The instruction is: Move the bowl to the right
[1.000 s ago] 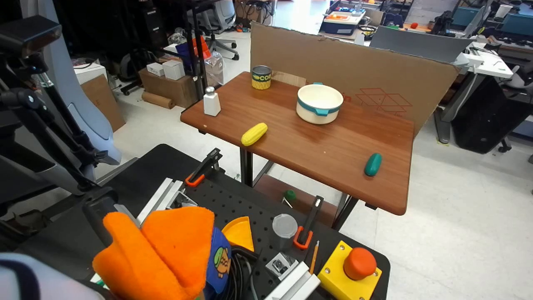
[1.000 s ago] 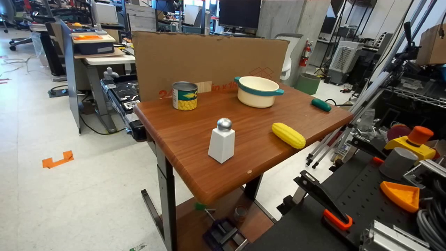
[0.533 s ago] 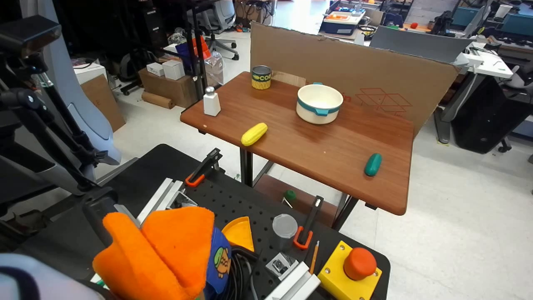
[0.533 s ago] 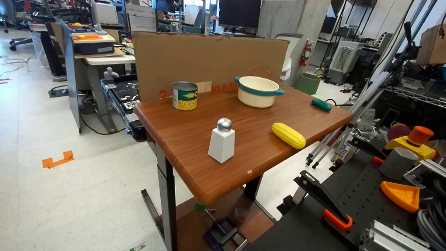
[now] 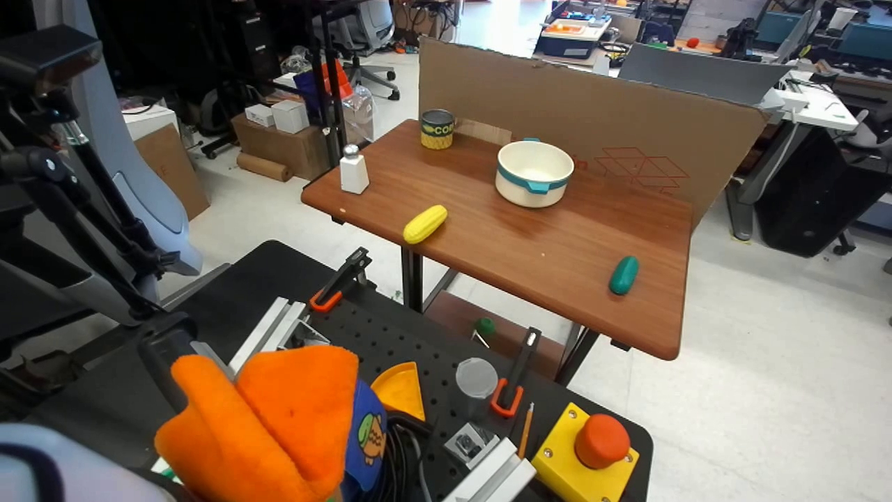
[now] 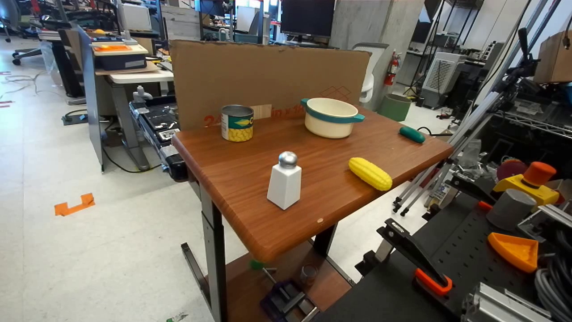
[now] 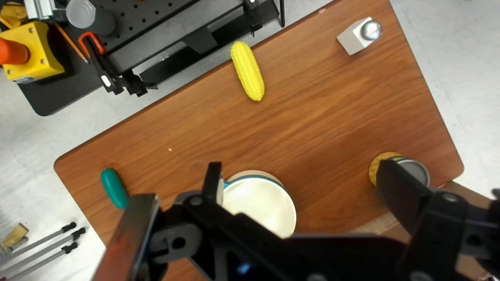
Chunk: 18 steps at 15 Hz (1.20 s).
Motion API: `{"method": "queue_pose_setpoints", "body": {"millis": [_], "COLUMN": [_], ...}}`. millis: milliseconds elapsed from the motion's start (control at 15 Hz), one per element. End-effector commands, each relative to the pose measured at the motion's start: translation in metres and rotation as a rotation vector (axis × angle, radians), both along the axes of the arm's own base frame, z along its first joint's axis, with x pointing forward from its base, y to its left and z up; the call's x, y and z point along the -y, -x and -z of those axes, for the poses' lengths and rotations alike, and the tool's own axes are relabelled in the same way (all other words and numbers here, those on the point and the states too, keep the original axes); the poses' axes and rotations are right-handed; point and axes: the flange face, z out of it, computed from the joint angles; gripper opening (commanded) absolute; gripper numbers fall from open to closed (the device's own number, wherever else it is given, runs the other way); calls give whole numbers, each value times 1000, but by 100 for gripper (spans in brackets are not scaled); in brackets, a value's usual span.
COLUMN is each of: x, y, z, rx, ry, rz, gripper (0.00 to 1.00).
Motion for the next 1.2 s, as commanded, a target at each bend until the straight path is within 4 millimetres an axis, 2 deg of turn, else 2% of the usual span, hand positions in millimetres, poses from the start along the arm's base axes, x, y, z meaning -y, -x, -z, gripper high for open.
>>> {"method": "queue_pose_setpoints", "body": {"millis": [0, 333, 600, 867, 1133], "x": [1, 12, 18, 19, 14], "y": [-57, -99, -112, -125, -137], "z": [33, 103, 155, 195, 222], "rx": [-9, 2, -55, -97, -97], "ry": [36, 177, 247, 229, 223], "rz": [49, 35, 23, 20, 25], "gripper": [100, 100, 100, 100, 100]}}
